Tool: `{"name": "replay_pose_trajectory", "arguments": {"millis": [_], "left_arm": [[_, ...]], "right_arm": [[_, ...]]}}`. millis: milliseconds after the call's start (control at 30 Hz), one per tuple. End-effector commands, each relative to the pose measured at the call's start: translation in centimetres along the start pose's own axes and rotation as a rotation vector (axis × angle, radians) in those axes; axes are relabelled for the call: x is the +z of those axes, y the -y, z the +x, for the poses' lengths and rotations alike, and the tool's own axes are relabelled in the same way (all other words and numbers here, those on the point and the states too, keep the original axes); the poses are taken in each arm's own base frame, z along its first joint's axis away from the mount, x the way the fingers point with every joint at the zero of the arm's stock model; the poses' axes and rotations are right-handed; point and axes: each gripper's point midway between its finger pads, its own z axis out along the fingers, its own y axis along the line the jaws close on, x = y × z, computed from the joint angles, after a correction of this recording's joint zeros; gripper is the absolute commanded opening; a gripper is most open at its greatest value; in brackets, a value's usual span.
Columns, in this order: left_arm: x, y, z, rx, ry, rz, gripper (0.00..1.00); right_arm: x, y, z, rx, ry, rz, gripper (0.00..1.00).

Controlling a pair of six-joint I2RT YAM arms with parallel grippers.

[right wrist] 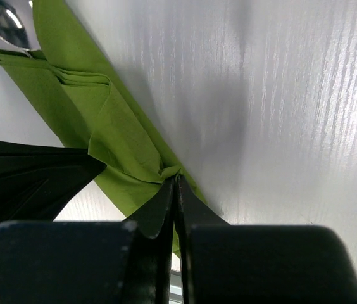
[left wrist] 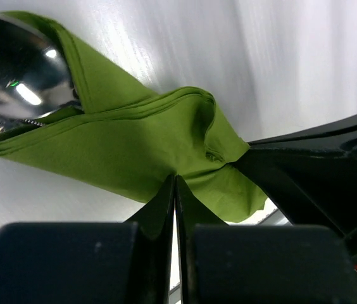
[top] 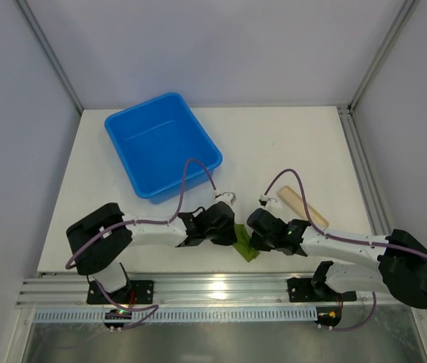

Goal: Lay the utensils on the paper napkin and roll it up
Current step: Roll the napkin at the center of the board.

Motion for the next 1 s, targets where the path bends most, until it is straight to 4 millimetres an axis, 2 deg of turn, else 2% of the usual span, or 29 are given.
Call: {"name": "replay_pose_trajectory", "arguments": {"millis": [0,33,200,300,467,567,767,967], "left_arm": [[-0.9,1.8,-0.8,-0.014,0.039,0.097,0.0],[-1.1,2.3,-1.0,-0.015,0.052,0.125,0.0],[-1.2,2.7,-0.7,-0.021,0.063,0.162,0.0],[-1.4,3.8,-0.1,-0.008,0.04,0.203,0.0],[-1.8,5.6,-0.3,0.007,0.051,0.249,0.0],[-1.2,6.0,0.8,-0.004,0.016,0.259,0.0],[0.1,5.1,2.4,-0.026,-0.024,0.229,0.0],[0.2,4.7,2.2,-0.017,-0.02,0.201,0.0]], "right_arm": [[0.2,0.8,0.8,-0.007,-0.02,0.031,0.04],[0.3,0.9,0.8,-0.01,-0.021,0.036,0.04],[0.4,1.1,1.0,-0.01,-0.024,0.043,0.04],[0.4,1.1,1.0,-0.008,-0.024,0.04,0.04],[0.4,1.2,1.0,-0.007,-0.023,0.042,0.04],[0.4,1.1,1.0,-0.006,-0.024,0.043,0.04],[0.3,1.1,1.0,-0.006,-0.021,0.038,0.04],[0.2,1.2,1.0,-0.005,-0.018,0.034,0.04]]}}
